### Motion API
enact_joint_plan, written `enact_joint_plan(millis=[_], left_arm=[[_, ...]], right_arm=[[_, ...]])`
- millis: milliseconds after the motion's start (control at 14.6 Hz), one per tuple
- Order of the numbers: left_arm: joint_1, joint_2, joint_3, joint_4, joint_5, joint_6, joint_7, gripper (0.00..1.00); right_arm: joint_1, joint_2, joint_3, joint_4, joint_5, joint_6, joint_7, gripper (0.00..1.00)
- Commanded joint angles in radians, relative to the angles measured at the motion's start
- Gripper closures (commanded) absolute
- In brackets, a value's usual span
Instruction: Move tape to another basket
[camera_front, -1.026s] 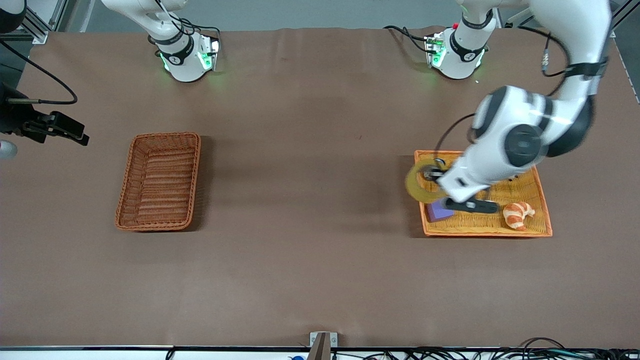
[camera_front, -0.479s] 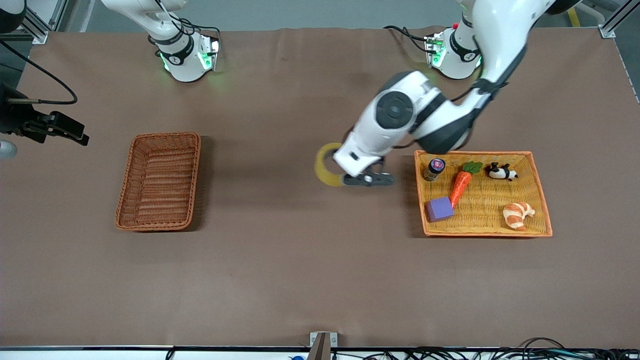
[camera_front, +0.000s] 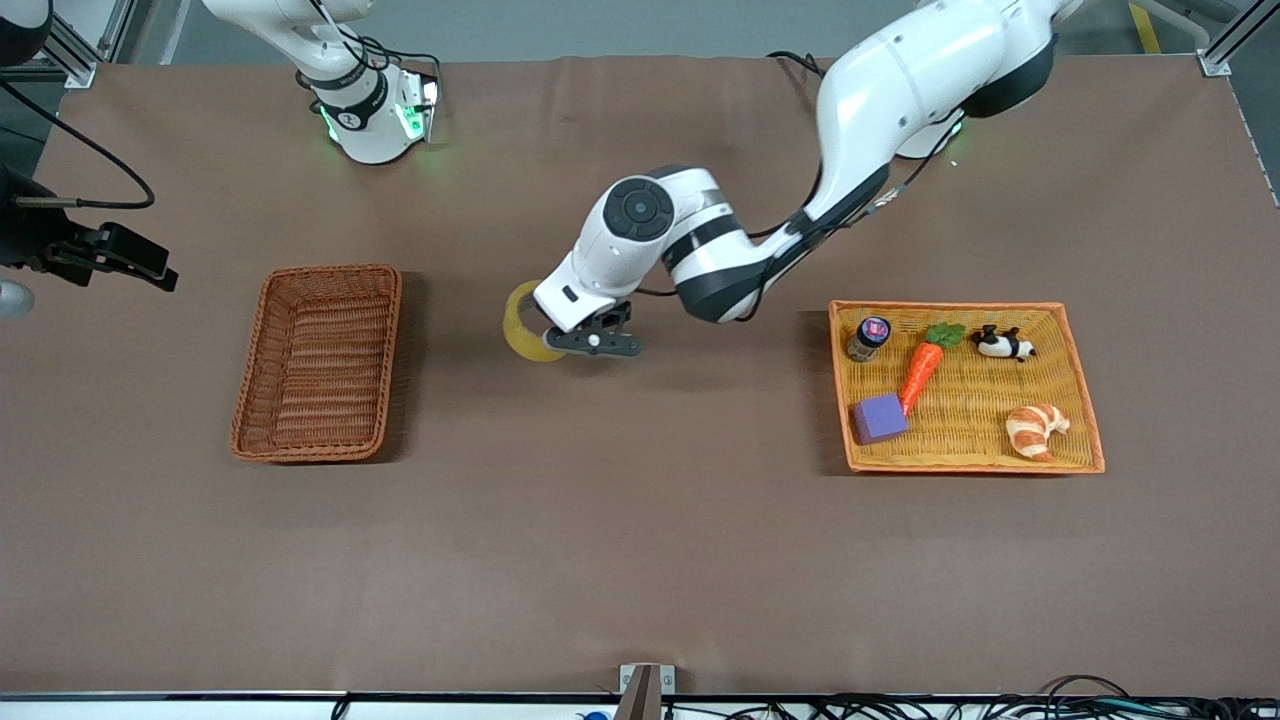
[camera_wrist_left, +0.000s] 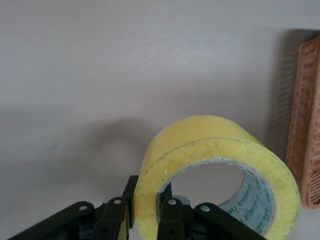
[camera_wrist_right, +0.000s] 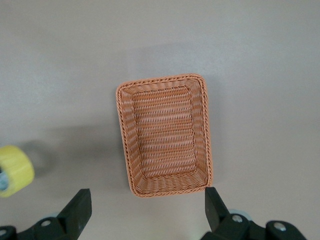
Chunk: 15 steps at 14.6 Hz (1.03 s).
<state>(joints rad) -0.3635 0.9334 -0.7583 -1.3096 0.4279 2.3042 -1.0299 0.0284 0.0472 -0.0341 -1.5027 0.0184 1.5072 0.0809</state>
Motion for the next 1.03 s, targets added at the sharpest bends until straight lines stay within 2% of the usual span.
enact_joint_plan(millis=[0,137,411,616,753,889,958], left_arm=[[-0.054,0.065,0.069,0.064,0.017,0.111,0.008,0.91],[-0.068,0.102,0.077,0.066,0.017,0.124,0.008,0.91],[-0.068,0.122,0.079,0.064,0.015,0.139,0.007,0.64],[-0.060,0.119,0.079,0.064,0.012,0.188,-0.006,0.50],[-0.052,0.105,0.079,0.058,0.002,0.189,-0.006,0.29],[-0.025,0.072,0.074,0.044,-0.024,0.172,-0.004,0.25],[-0.019,0.035,0.074,0.026,-0.041,0.129,-0.004,0.18]], right_arm=[[-0.004,-0.006,0.002,-0.002,0.018,0.001,0.008,0.00],[-0.002,-0.006,0.002,-0.002,0.020,0.001,0.008,0.00],[-0.001,-0.004,0.003,-0.004,0.020,-0.002,0.010,0.00],[0.002,-0.003,0.003,-0.004,0.023,0.005,0.011,0.00],[0.001,0.002,0.003,-0.002,0.040,0.007,0.010,0.00],[-0.002,0.006,0.003,-0.002,0.061,0.011,0.007,0.00],[0.007,0.010,0.005,-0.002,0.061,0.013,0.007,0.00]])
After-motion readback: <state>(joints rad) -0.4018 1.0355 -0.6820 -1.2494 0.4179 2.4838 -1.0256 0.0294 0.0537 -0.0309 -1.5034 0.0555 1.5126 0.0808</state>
